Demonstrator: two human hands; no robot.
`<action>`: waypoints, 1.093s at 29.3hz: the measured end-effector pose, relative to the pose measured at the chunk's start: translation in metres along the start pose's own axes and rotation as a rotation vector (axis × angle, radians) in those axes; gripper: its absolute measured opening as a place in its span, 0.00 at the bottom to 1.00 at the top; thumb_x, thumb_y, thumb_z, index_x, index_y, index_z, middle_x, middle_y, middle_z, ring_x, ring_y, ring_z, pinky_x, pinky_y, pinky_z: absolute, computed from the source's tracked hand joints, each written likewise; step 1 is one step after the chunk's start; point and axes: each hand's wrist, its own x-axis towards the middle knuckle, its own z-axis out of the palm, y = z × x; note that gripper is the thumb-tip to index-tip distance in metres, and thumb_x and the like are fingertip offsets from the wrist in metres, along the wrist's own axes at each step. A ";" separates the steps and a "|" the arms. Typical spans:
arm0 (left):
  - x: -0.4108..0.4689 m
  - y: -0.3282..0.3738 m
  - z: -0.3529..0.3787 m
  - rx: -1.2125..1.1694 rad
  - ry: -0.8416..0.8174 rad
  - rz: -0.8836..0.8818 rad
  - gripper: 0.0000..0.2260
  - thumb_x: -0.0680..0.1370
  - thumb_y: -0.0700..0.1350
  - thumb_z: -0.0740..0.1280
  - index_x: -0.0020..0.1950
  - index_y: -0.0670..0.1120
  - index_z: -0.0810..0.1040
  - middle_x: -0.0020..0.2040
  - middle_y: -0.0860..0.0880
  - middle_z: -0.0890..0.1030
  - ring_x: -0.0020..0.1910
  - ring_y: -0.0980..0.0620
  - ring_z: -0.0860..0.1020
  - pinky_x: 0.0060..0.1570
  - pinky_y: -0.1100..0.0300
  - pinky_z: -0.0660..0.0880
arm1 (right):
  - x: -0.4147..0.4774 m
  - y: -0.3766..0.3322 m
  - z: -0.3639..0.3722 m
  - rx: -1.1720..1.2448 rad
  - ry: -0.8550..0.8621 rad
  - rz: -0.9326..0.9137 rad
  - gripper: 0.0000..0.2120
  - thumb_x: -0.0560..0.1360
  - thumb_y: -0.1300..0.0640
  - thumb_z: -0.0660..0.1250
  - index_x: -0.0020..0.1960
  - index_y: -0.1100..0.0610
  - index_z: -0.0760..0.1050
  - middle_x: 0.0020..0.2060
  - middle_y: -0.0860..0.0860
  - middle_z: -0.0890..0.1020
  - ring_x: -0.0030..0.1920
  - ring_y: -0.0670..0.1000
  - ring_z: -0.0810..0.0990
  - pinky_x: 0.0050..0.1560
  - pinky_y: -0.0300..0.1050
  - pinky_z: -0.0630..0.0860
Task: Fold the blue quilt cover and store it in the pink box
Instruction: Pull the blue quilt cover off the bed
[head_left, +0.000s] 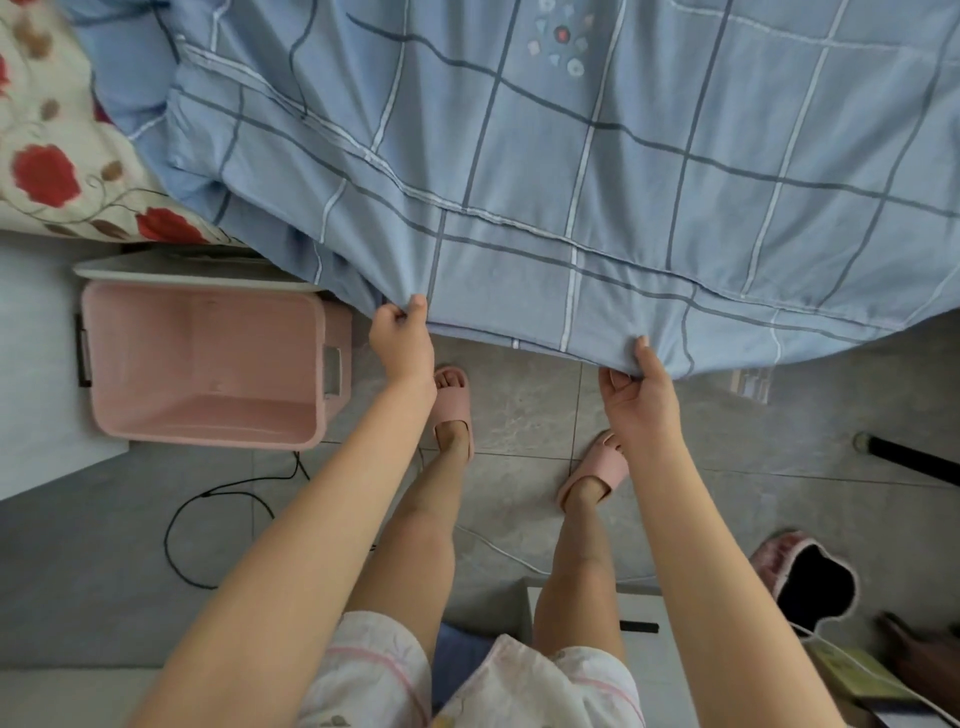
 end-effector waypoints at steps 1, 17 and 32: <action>-0.001 0.001 -0.001 -0.004 0.014 -0.006 0.12 0.78 0.43 0.64 0.37 0.45 0.67 0.37 0.50 0.71 0.36 0.54 0.69 0.41 0.59 0.69 | 0.000 0.001 0.000 -0.004 0.006 -0.001 0.05 0.77 0.59 0.66 0.53 0.54 0.75 0.41 0.46 0.86 0.42 0.45 0.85 0.42 0.39 0.80; -0.005 0.002 -0.011 -0.211 -0.020 -0.065 0.05 0.81 0.36 0.55 0.49 0.45 0.66 0.50 0.49 0.73 0.50 0.51 0.76 0.47 0.58 0.76 | -0.006 0.000 0.005 0.034 -0.023 -0.023 0.06 0.77 0.62 0.65 0.54 0.59 0.74 0.41 0.50 0.86 0.43 0.47 0.85 0.39 0.41 0.80; 0.036 0.016 0.005 -0.486 -0.057 -0.302 0.11 0.76 0.30 0.56 0.46 0.44 0.74 0.41 0.46 0.81 0.43 0.48 0.78 0.38 0.57 0.78 | 0.002 -0.001 0.005 -0.006 0.218 -0.048 0.10 0.77 0.59 0.67 0.57 0.59 0.73 0.50 0.52 0.80 0.47 0.48 0.81 0.35 0.38 0.80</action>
